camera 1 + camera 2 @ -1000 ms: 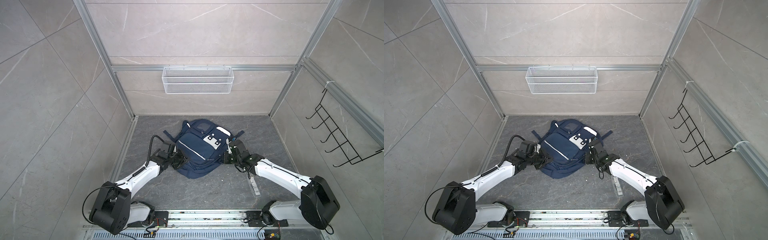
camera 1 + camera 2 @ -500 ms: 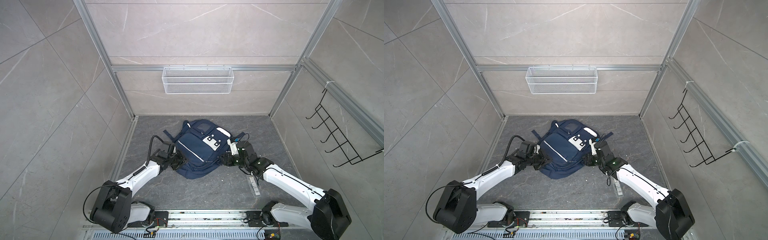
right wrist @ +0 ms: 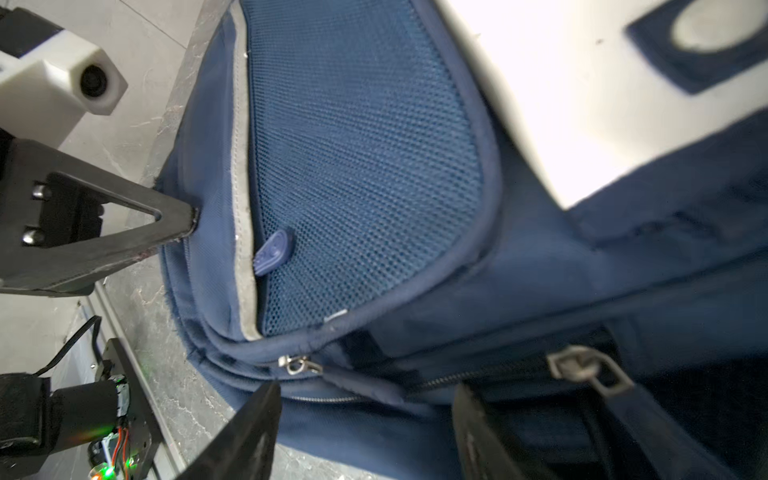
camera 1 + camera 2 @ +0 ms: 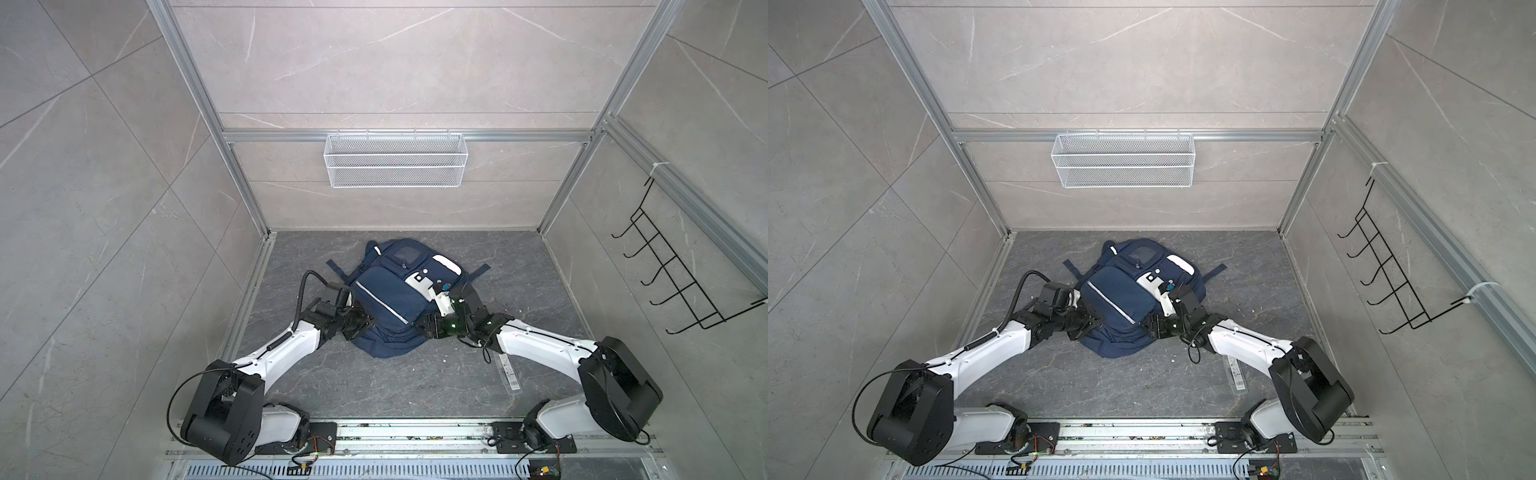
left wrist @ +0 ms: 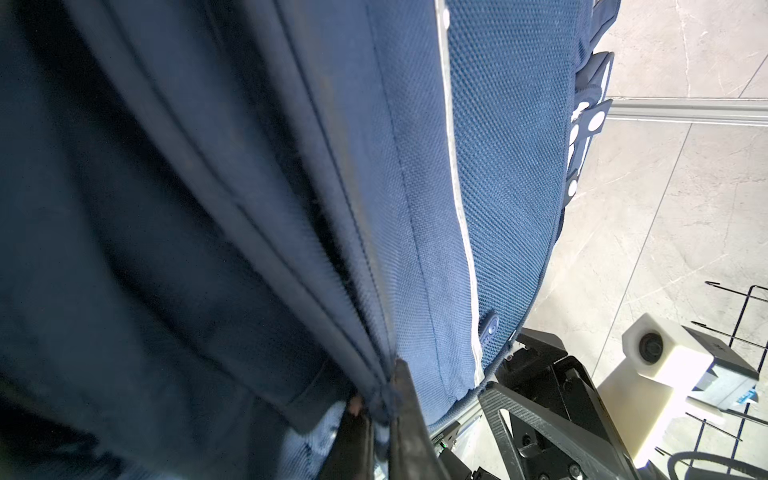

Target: Pack the student bag

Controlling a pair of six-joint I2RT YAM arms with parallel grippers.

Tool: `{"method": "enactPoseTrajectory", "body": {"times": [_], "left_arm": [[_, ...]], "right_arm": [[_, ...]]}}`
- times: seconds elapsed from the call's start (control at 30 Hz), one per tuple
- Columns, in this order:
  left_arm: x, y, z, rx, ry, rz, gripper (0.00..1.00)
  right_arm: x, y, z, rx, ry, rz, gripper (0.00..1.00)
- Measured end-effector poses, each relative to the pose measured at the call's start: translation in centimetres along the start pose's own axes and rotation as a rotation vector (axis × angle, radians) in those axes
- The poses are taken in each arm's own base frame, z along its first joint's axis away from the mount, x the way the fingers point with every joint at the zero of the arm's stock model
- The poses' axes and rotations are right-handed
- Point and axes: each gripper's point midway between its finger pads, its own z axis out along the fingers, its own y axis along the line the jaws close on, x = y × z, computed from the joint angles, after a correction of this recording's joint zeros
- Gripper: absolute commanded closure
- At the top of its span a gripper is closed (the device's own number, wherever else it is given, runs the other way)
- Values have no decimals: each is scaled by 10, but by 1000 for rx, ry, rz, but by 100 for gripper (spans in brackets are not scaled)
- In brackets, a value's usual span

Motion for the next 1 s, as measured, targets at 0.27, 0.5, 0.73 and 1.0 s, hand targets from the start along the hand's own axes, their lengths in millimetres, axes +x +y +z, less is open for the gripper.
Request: {"method": "enactPoseTrajectory", "body": {"times": [0.27,0.5,0.73,1.0], "left_arm": [[0,1,0,-2,-1,-1,100],[0,2,1,-7,1,-4,100],[0,2,1,-8,0,-4,100],[0,2,1,-8,1,-3,100]], "right_arm": [[-2,12,6,-57,-5,-24,41],[1,13,10,-74,5,-37,50],[18,20,14,-94,37,-59,61],[30,21,12,-82,55,-70,83]]}}
